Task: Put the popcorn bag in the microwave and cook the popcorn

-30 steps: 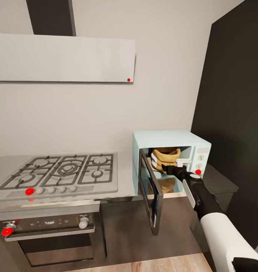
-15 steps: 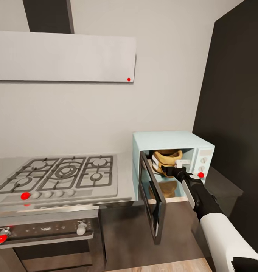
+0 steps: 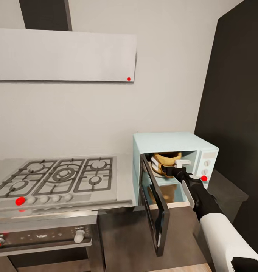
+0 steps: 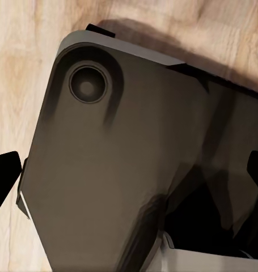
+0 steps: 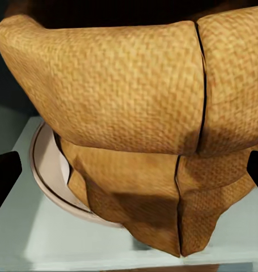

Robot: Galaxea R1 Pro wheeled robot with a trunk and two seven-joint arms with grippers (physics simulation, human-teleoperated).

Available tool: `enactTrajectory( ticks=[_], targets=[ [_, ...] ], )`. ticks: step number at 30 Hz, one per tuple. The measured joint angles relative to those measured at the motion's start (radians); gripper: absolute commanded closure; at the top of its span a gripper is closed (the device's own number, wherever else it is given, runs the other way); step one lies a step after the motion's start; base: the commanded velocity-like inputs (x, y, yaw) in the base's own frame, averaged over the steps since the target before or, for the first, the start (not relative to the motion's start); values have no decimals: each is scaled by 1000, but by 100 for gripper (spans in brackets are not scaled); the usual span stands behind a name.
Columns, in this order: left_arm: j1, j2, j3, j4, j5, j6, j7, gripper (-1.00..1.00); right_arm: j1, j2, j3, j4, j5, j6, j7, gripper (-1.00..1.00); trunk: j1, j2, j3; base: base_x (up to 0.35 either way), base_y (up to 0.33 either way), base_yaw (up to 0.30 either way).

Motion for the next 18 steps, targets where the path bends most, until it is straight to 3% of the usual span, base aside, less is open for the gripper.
enactTrajectory(
  ticks=[18],
  targets=[
    [0, 0, 0, 0, 0, -1, -1, -100, 0, -1, -1, 1, -2, -1, 4, -100, 0, 0, 0, 91, 0, 0]
  ],
)
